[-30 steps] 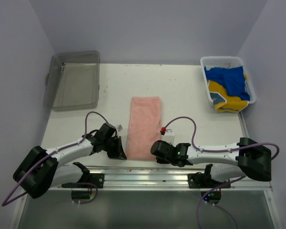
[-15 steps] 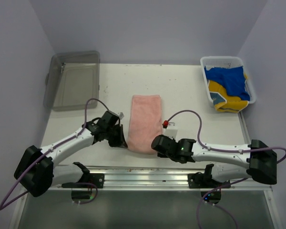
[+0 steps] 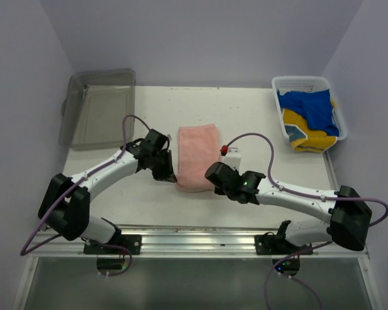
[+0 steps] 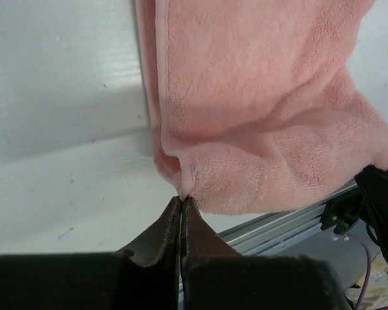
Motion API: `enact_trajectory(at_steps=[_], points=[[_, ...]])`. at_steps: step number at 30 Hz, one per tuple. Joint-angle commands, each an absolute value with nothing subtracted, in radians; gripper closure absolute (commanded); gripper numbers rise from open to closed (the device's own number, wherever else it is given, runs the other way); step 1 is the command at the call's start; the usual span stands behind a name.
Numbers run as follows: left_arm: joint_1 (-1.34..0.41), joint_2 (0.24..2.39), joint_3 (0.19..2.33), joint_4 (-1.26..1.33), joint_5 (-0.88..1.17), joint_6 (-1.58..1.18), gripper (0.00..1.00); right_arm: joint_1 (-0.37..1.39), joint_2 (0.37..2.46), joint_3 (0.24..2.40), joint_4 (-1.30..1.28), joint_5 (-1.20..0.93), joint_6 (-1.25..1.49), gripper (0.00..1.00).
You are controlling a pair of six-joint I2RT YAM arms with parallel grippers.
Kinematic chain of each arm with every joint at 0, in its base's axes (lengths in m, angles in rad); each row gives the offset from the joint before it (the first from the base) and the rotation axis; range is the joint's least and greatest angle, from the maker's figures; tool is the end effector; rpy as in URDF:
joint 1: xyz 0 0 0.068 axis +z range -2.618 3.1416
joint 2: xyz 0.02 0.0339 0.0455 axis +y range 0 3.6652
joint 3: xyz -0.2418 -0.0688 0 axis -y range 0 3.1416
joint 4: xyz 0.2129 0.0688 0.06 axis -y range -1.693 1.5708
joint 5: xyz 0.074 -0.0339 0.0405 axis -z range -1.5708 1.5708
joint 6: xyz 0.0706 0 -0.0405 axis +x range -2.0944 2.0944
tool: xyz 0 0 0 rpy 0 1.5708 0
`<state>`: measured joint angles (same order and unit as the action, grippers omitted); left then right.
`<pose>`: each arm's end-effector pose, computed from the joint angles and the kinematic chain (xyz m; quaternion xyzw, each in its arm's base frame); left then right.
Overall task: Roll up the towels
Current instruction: Roll the towel
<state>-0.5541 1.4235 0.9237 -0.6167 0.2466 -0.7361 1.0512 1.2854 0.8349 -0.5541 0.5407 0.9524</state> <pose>0.2143 -0.1529 0.1753 -0.0603 0.9654 -0.2301 0.1065 0.1516 0.1919 0.1933 0.0288 0.9279 0.0886 0.3611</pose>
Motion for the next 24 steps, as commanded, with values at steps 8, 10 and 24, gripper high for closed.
enact_trajectory(at_steps=[8,10,24], points=[[-0.479,1.609,1.126,-0.595,0.19,-0.64,1.0,0.891,1.414,0.949,-0.416,0.545,0.76,1.0],[-0.469,1.643,1.158,-0.562,0.189,-0.635,1.0,0.87,1.465,0.966,-0.393,0.52,0.744,1.0],[-0.463,1.727,1.329,-0.591,0.023,-0.591,0.39,0.7,1.634,1.104,-0.39,0.385,0.735,0.85]])
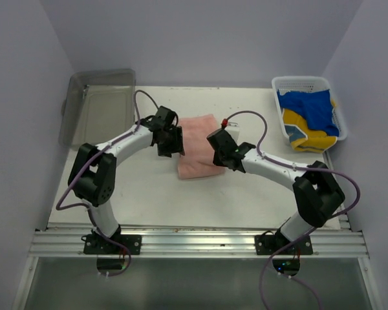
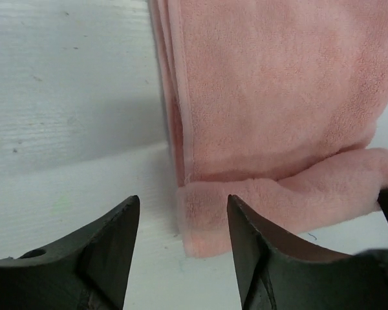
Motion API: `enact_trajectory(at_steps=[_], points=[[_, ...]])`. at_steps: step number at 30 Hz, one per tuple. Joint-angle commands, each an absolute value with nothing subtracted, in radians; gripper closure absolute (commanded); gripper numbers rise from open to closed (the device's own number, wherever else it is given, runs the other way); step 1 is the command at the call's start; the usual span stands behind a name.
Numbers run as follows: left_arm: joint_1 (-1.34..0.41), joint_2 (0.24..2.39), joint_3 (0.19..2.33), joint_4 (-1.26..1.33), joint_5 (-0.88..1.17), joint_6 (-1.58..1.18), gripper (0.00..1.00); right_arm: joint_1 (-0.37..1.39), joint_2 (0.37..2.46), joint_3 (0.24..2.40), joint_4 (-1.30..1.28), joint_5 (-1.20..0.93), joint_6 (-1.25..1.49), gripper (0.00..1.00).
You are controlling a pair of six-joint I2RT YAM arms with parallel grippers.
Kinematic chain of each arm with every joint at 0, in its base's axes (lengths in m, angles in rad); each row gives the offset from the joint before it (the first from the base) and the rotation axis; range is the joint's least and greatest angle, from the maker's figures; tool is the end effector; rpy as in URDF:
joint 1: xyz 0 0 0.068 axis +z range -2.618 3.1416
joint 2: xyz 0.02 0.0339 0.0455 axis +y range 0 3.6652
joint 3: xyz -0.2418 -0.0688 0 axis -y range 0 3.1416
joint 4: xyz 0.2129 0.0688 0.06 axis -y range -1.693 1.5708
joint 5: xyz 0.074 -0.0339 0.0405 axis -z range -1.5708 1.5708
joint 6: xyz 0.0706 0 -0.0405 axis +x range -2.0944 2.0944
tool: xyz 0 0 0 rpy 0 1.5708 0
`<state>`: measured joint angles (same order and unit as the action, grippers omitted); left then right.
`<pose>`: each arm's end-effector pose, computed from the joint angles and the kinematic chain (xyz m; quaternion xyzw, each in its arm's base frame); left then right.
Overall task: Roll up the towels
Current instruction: Roll the towel
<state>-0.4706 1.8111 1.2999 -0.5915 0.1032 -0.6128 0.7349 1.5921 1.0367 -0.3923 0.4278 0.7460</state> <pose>0.3155 -0.1687 0.1678 -0.0571 0.9698 -0.1624 0.1726 0.2558 0.1917 0.1817 0.0702 0.9298 0.0529 0.3574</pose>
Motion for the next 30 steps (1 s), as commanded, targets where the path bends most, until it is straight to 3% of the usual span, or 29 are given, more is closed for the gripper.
enact_trajectory(at_steps=[1,3,6,12,15,25,30], points=[[-0.465,1.685,1.316,-0.595,0.005,-0.598,0.4,0.68,1.647,1.129,-0.399,0.374,0.733,0.85],[-0.483,1.645,1.27,-0.58,0.005,-0.614,0.41,0.661,1.701,1.156,-0.414,0.313,0.72,0.83],[-0.515,1.6,1.21,-0.516,0.131,-0.643,0.6,0.646,1.762,1.227,-0.451,0.313,0.707,0.81],[-0.583,1.604,1.121,-0.391,0.27,-0.676,0.73,0.612,1.795,1.246,-0.451,0.298,0.713,0.81],[-0.583,1.676,1.138,-0.356,0.255,-0.663,0.76,0.607,1.744,1.215,-0.454,0.313,0.71,0.79],[-0.581,1.813,1.2,-0.293,0.313,-0.63,0.77,0.609,1.627,1.15,-0.322,0.088,0.415,0.48],[-0.581,1.813,1.203,-0.299,0.304,-0.627,0.77,0.609,1.673,1.227,-0.385,0.005,0.25,0.48]])
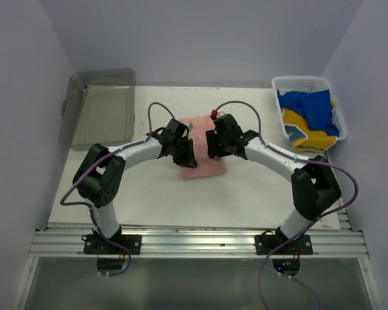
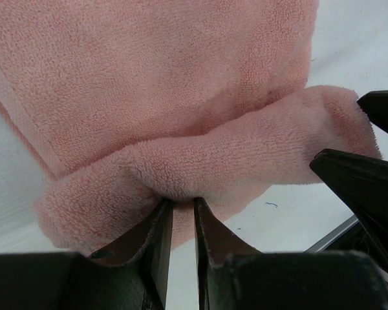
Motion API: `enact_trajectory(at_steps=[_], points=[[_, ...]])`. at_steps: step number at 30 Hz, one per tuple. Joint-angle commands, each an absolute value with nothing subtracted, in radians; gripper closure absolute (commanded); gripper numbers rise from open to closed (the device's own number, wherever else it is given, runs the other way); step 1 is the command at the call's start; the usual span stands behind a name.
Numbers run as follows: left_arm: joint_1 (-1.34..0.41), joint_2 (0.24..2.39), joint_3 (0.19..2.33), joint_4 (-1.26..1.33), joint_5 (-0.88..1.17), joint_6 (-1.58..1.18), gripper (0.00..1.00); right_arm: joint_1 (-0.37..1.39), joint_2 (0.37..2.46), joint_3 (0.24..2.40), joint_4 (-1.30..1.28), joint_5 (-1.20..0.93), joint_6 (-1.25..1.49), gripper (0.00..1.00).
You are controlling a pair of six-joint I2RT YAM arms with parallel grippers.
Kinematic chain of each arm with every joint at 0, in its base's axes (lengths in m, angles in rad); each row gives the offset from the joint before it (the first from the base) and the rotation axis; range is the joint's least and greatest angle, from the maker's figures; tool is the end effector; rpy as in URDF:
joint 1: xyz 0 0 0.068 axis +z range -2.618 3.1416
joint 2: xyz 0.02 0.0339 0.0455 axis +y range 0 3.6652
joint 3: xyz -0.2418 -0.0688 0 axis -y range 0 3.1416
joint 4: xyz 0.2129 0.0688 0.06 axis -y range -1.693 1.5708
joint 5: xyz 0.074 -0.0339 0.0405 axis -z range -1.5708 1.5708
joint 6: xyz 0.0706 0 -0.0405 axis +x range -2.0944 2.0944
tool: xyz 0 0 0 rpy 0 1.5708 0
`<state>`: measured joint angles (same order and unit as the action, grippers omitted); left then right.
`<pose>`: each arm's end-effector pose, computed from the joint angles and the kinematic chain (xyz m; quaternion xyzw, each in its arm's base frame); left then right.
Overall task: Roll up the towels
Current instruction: Roll the towel
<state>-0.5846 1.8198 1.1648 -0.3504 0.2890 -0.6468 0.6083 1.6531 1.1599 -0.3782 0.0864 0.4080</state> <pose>0.2898 -0.2159 0.1461 0.0106 0.9511 -0.2723 0.1455 0.2897 0.1943 0.1961 -0.0791 0.9354 0.1311 0.3188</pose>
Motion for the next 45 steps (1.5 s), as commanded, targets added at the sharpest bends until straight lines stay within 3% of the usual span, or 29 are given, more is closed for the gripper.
enact_trajectory(at_steps=[1,5,12,17,21,30,40,45], points=[[-0.581,1.815,1.204,-0.299,0.302,-0.629,0.77,0.607,1.68,1.235,-0.408,0.005,0.206,0.48],[-0.58,1.832,1.216,-0.307,0.304,-0.62,0.77,0.607,1.71,1.252,-0.446,0.005,0.135,0.43],[-0.571,1.891,1.282,-0.348,0.324,-0.572,0.77,0.607,1.755,1.249,-0.453,-0.018,0.107,0.45],[-0.545,1.907,1.302,-0.374,0.342,-0.529,0.77,0.604,1.798,1.258,-0.472,0.021,0.132,0.81],[-0.52,1.905,1.295,-0.376,0.354,-0.522,0.76,0.585,1.812,1.264,-0.462,0.028,0.17,1.0],[-0.502,1.879,1.279,-0.371,0.367,-0.506,0.74,0.502,1.836,1.284,-0.437,-0.036,0.244,1.0],[-0.477,1.988,1.298,-0.376,0.4,-0.479,0.74,0.449,1.968,1.341,-0.457,-0.133,0.294,1.0],[-0.468,1.936,1.192,-0.374,0.374,-0.453,0.69,0.449,1.954,1.209,-0.405,-0.188,0.391,1.0]])
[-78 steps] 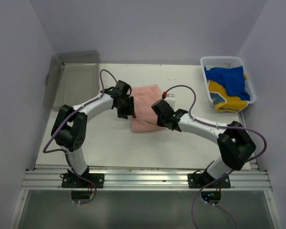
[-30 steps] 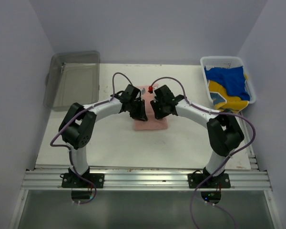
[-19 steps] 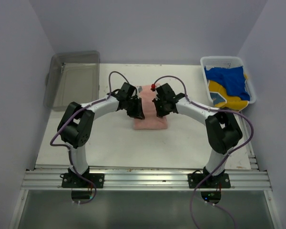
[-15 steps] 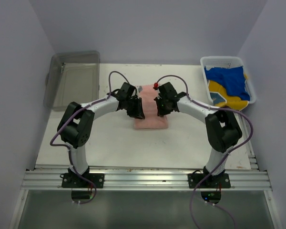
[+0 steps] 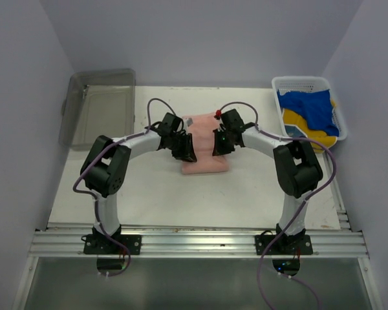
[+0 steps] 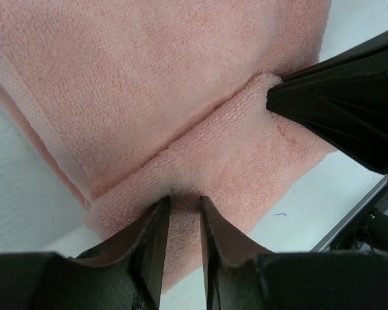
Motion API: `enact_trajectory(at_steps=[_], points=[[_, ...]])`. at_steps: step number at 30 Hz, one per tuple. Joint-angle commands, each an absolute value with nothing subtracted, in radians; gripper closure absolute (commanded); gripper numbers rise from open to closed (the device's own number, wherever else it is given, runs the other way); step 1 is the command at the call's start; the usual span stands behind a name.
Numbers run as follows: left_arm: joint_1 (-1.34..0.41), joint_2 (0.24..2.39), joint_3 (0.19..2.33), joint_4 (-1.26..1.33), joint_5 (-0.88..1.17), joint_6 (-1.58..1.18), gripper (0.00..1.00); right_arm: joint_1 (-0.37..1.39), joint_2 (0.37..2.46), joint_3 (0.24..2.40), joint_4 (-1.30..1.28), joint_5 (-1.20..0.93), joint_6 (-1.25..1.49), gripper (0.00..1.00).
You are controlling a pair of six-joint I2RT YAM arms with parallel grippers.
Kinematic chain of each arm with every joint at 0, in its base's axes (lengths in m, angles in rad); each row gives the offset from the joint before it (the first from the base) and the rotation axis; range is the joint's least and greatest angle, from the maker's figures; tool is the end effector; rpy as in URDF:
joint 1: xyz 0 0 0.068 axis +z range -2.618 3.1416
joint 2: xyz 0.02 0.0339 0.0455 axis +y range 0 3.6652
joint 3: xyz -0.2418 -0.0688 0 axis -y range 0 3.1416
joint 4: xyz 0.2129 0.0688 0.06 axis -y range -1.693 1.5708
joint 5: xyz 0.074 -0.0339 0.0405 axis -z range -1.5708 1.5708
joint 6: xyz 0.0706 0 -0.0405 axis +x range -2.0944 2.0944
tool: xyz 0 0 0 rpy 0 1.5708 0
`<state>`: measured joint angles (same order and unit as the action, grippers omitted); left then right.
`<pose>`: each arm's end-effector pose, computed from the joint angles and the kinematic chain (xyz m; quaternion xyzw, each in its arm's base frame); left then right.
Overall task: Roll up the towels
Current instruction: Roll the towel
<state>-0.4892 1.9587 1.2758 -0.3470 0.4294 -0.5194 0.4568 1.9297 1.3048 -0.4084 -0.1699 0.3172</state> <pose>0.3266 -0.2072 0.1311 0.0427 0.9423 -0.3059 0.1293 0.3413 0.1811 0.1407 -0.0895 0.9567 0.1756 0.2141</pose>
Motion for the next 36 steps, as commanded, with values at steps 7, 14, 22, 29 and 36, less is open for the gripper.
enact_trajectory(at_steps=[7,14,22,29,36], points=[[-0.468,1.842,0.977,-0.311,0.419,-0.489,0.7,0.589,1.821,0.934,-0.279,-0.273,0.59,1.0],[-0.468,1.753,0.962,-0.363,0.377,-0.472,0.69,0.793,1.658,0.752,-0.167,-0.209,0.833,1.0],[-0.468,1.871,1.002,-0.353,0.443,-0.471,0.7,0.834,1.462,0.958,-0.612,0.128,0.585,0.66],[-0.468,1.875,0.994,-0.328,0.479,-0.472,0.7,0.991,1.492,1.092,-0.646,0.104,0.448,0.81],[-0.468,1.862,0.992,-0.334,0.456,-0.465,0.69,1.011,1.592,0.849,-0.399,0.196,0.535,1.0]])
